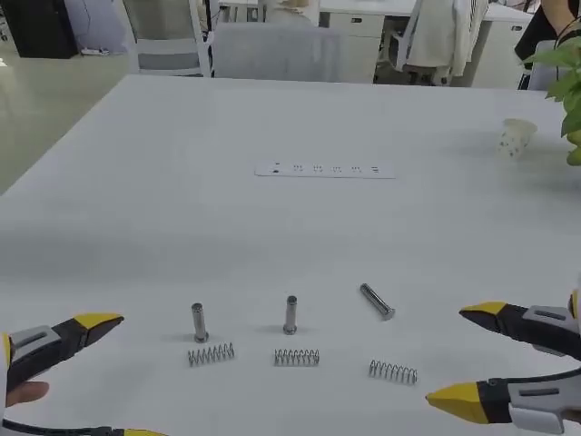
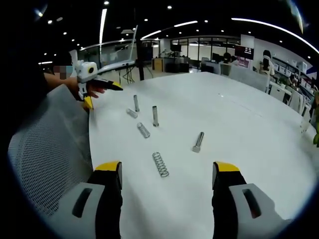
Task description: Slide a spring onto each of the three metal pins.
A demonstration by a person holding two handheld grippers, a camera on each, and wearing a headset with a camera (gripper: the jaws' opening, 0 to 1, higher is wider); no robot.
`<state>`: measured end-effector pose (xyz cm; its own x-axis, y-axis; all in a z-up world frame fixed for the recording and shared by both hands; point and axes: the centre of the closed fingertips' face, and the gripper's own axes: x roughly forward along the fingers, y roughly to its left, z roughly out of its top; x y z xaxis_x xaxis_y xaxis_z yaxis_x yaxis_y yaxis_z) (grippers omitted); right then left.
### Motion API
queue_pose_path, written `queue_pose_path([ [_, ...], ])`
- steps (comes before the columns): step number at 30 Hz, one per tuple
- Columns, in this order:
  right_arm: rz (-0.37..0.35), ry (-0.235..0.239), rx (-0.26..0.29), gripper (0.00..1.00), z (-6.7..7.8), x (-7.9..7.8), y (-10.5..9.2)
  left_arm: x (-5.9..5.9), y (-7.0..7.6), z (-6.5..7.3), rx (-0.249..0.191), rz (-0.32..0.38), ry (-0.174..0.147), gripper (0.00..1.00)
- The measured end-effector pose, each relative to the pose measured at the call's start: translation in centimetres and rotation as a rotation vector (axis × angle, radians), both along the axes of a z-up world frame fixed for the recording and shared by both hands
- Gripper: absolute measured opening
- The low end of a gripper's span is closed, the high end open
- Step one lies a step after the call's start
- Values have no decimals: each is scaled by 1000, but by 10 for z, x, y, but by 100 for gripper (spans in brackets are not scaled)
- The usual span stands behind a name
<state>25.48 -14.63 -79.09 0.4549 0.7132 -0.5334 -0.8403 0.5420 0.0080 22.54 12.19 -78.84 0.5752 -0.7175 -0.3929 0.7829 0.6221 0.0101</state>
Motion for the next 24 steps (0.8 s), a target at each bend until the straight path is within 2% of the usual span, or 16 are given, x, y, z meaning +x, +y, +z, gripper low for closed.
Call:
queue_pose_path([
  [12,-3,4,-5,73,-1,0,-1,-2,0,-2,-1,0,4,88],
  [24,10,1,-13,73,2,10,5,-4,2,-2,-4,11,5,88],
])
